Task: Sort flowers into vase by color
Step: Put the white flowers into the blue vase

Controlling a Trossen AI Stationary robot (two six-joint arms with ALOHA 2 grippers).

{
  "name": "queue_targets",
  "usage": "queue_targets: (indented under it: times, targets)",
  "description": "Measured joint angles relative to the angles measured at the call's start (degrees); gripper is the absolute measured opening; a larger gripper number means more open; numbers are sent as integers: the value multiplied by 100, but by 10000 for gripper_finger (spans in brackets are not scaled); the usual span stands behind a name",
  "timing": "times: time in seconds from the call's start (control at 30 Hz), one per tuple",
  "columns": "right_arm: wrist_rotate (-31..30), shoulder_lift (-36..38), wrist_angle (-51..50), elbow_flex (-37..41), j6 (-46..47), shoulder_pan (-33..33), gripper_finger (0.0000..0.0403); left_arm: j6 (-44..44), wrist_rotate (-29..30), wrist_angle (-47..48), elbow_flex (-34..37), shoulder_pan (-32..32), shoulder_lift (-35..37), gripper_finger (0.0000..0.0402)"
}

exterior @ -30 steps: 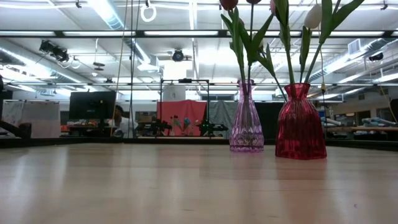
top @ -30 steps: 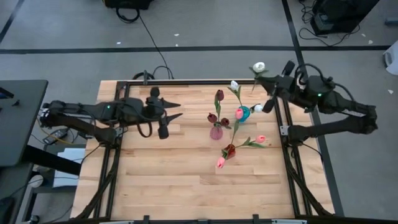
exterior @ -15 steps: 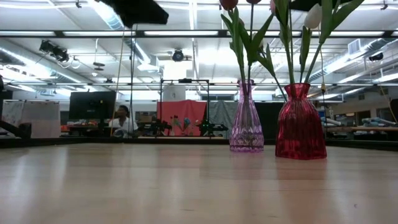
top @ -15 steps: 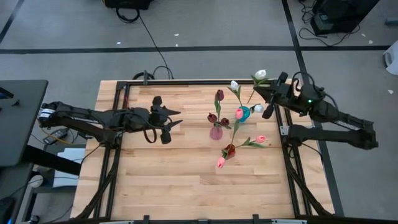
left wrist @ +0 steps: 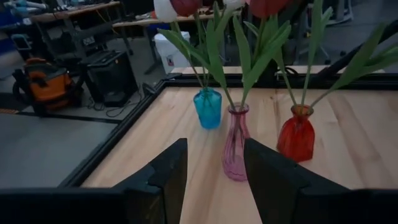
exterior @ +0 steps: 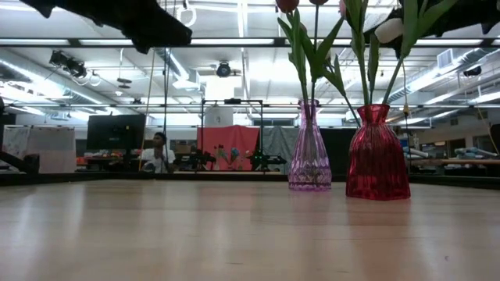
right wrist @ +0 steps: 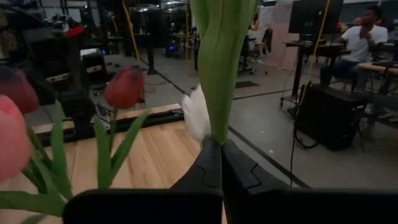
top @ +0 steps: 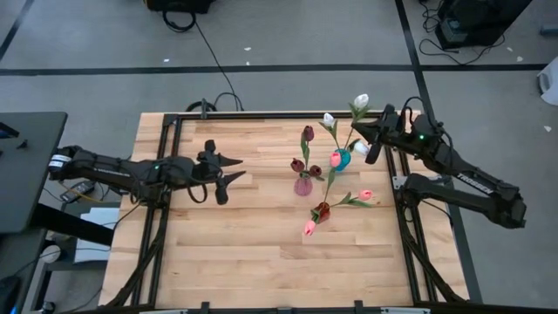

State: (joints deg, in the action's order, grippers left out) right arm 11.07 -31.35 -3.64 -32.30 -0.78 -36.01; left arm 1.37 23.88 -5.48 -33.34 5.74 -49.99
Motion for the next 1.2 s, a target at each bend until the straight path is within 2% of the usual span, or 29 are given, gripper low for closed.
queue_targets:
  times: [0.2, 0.6, 0.73, 0.93, 1.2]
  targets:
    - [231, 203, 565, 606, 216, -233, 0, -205, 10, -192, 469, 0, 175, 163]
    - [210, 216, 481, 1120, 184, -256, 8, -612, 103, -395, 938, 2, 171, 163]
    - [212, 211, 225, 1235, 188, -256, 31, -680, 101, -523, 1068, 2, 170, 163]
    - [212, 235, -6, 1303, 218, -256, 66, -863, 98, -1278, 1667, 5, 167, 163]
    - [251, 792, -498, 1172, 211, -256, 142, -912, 28, -1282, 1692, 70, 185, 163]
